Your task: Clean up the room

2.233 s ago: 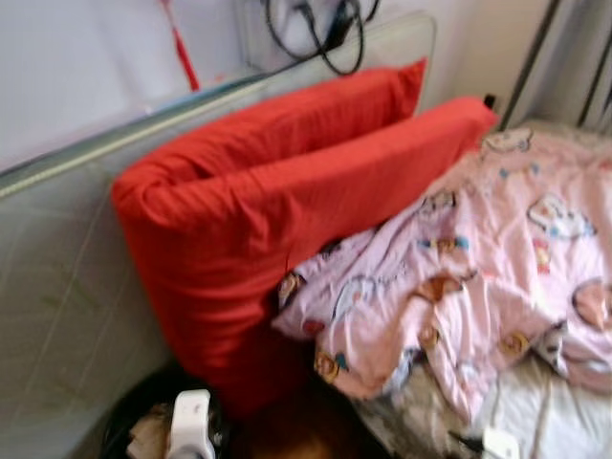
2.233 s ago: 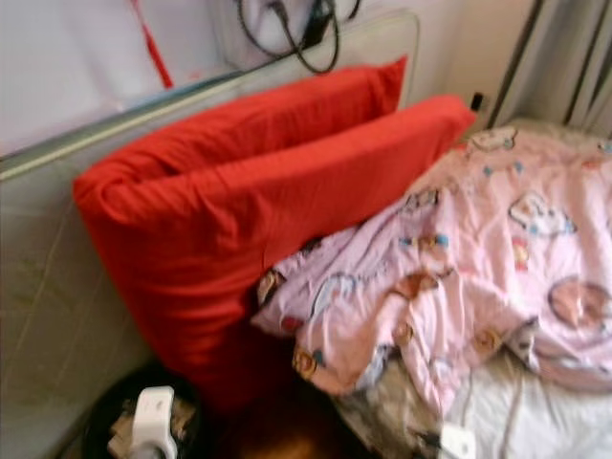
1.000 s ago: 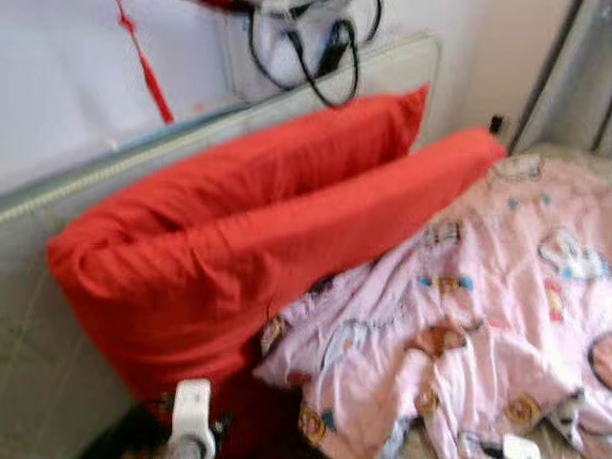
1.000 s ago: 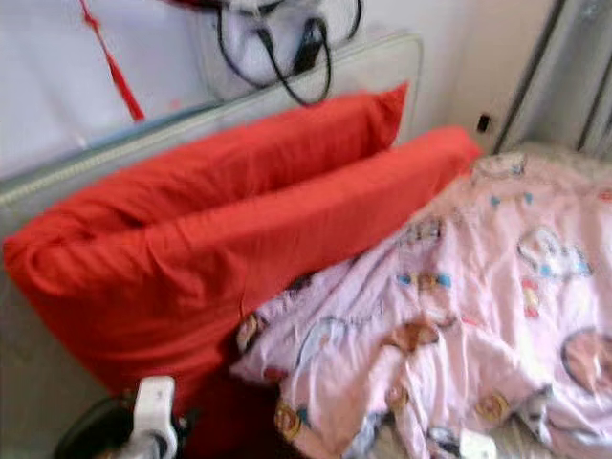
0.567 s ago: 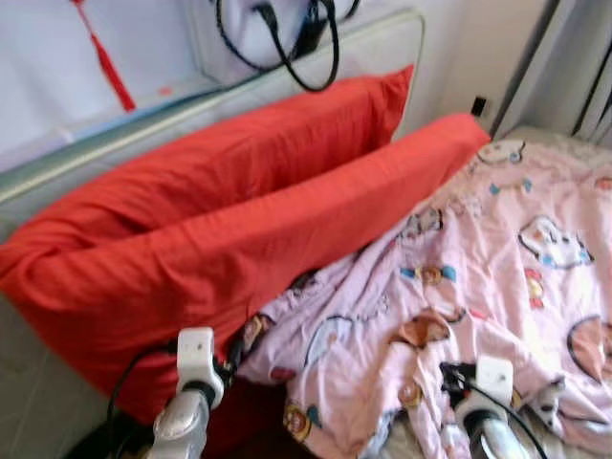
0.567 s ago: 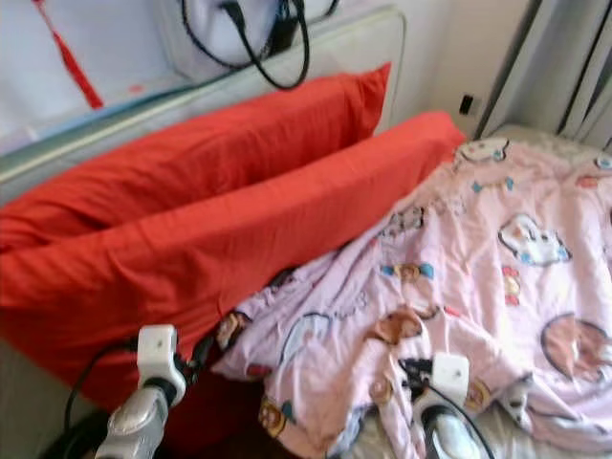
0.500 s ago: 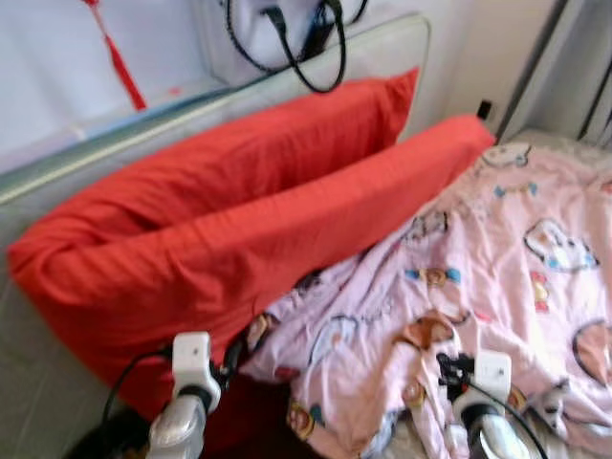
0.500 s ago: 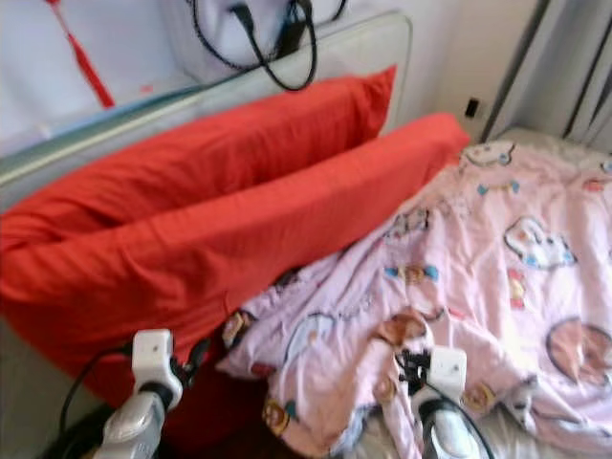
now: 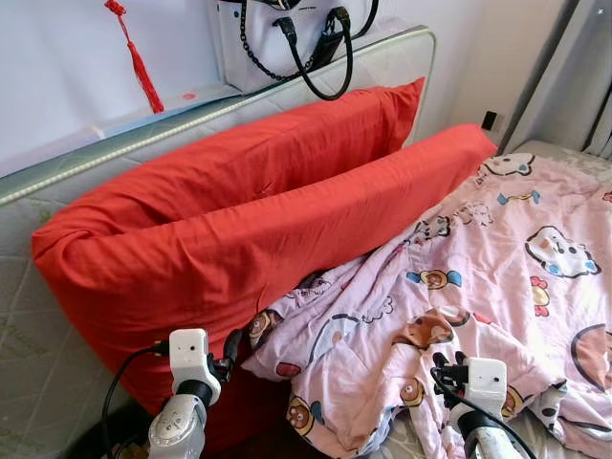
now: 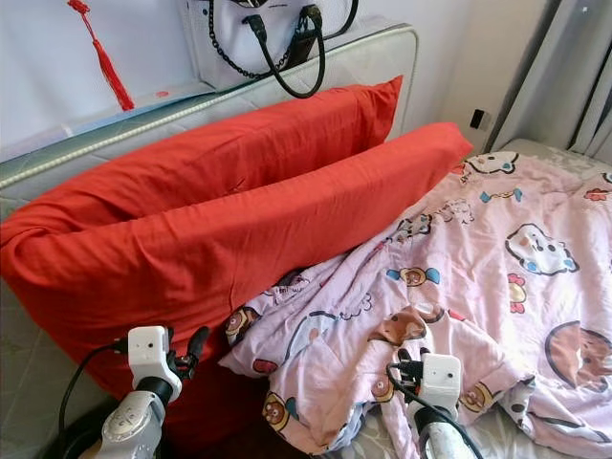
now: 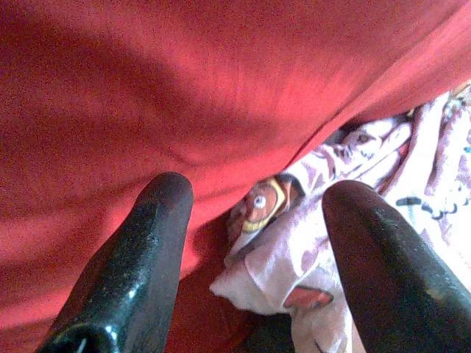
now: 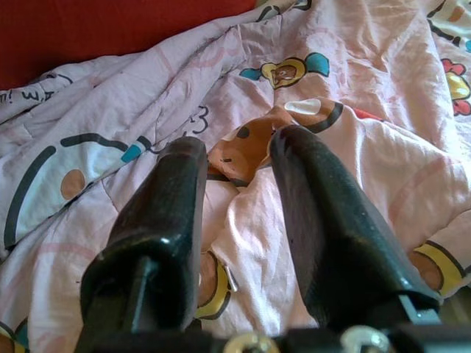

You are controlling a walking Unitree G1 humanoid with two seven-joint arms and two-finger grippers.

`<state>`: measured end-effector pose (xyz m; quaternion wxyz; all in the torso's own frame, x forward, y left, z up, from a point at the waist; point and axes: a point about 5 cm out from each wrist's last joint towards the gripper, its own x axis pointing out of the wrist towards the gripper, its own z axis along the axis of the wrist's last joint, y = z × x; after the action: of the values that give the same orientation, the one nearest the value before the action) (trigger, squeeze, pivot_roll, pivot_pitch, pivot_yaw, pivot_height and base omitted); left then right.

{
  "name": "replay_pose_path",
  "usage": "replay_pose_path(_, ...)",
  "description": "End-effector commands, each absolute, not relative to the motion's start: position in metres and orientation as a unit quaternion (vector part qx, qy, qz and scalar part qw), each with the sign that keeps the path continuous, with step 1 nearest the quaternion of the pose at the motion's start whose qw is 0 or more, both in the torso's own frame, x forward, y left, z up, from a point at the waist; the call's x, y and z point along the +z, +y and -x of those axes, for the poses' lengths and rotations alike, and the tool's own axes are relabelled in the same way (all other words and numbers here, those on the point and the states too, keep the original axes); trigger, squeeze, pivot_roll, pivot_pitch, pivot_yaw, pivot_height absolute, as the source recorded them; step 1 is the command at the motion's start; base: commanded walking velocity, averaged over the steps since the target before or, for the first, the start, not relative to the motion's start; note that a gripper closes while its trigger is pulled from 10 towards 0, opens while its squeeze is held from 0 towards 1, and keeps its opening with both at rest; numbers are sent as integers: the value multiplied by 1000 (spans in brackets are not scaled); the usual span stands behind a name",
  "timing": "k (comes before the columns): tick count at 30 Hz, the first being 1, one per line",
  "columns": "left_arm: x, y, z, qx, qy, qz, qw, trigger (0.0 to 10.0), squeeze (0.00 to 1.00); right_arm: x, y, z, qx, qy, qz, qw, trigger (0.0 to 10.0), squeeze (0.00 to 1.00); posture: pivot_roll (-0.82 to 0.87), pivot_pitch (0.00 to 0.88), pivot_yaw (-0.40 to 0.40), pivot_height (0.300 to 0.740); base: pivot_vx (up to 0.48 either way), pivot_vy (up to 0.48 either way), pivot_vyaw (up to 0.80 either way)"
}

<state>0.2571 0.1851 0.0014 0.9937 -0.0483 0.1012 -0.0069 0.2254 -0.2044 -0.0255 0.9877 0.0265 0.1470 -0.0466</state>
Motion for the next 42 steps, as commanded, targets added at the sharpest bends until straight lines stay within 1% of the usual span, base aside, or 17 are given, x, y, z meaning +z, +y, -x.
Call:
replay_pose_path(1,-7,188,-249,-2,122,48,991,10000,0,-25,-202,-225,-51,144,-32,988,10000,0,17,0,34,702,0,0,0)
replay_pose_path(3,-11,188,-245,-2,135,44,990,10000,0,-25,-200,-226,-42,145,-32,988,10000,0,15,0,34,692,0,0,0)
replay_pose_path(7,-11,188,-243,-3,134,47,990,10000,0,-22,-201,-226,-45,137,-30,989,10000,0,17,0,31,667,0,0,0)
replay_pose_path(18,-9,189,-243,-1,133,50,990,10000,0,-25,-202,-228,-49,153,-36,986,10000,0,29,20,25,667,0,0,0)
replay_pose_path(24,-8,191,-244,3,132,51,990,10000,0,-32,-196,-227,-38,183,-44,981,10000,0,33,37,28,667,0,0,0)
replay_pose_path(25,-7,191,-245,3,130,52,990,10000,0,-32,-194,-227,-36,183,-46,981,10000,0,32,38,28,653,0,0,0)
replay_pose_path(26,-7,191,-245,3,130,52,990,10000,0,-32,-194,-227,-36,183,-46,981,10000,0,32,38,28,653,0,0,0)
replay_pose_path(28,-6,191,-246,2,129,52,990,10000,0,-31,-193,-228,-32,179,-46,982,10000,0,33,41,28,639,0,0,0)
replay_pose_path(32,-5,189,-248,1,127,55,990,10000,0,-30,-193,-229,-37,172,-52,983,10000,0,35,46,26,639,0,0,0)
replay_pose_path(39,-4,188,-248,-1,125,58,990,10000,0,-33,-199,-229,-57,194,-47,978,10000,0,36,47,25,639,0,0,0)
replay_pose_path(42,-4,189,-249,-1,125,58,990,10000,0,-34,-200,-229,-60,197,-47,978,10000,0,36,51,26,624,0,0,0)
